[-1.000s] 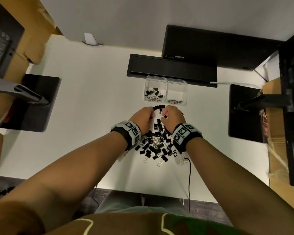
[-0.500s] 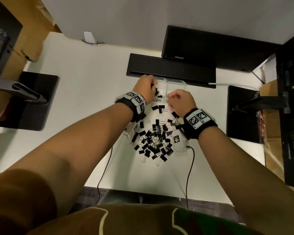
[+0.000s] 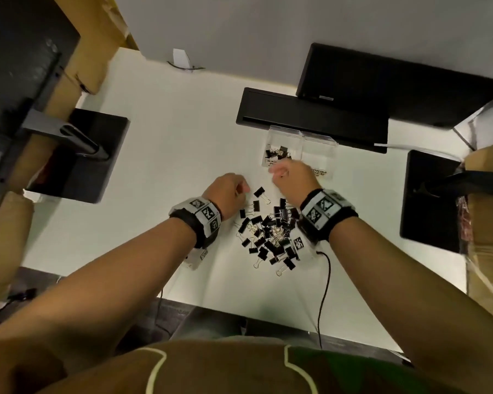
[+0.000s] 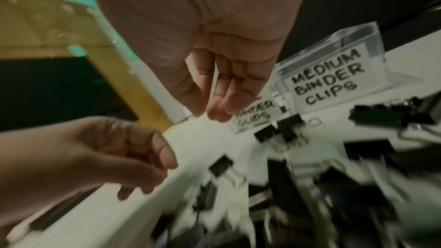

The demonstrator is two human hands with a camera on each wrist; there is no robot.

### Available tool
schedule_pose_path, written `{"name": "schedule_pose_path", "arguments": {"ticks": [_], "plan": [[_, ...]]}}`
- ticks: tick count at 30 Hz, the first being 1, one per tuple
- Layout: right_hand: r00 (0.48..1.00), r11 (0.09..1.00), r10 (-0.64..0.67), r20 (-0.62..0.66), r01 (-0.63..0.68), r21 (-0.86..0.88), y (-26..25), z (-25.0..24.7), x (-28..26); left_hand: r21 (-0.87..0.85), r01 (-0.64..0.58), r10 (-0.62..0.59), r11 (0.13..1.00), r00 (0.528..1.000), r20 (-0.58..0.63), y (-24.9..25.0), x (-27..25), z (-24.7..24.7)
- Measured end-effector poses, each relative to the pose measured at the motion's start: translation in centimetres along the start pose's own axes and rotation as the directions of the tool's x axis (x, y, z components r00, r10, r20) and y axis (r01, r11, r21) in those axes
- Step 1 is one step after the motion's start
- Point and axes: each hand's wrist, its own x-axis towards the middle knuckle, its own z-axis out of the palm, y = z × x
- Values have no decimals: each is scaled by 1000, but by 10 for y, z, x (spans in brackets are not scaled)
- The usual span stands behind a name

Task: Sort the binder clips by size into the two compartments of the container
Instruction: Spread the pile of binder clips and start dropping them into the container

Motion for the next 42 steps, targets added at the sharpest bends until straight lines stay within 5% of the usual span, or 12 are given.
{"name": "schedule_pose_path", "arguments": {"ticks": [5,14,26,35,42], "plan": [[961,957,-64,269,135,-257,11,41,-23,26,18,-20,1000,998,68,-14,-24,21],[990,956,23,141,19,-292,29,31,-20,85,19,-20,996,1000,10,-20,-24,28],[934,835,-170,314,306,-458,15,77,-38,110,-5,4,994,1000,13,-29,-33,18],[994,991,-78,76,86,-106,20,60,-31,188,-113,91,976,988,126,-17,-54,22],[998,965,45,50,-57,255,11,31,-33,268,-204,147,942,965,219,-25,-50,31]]}}
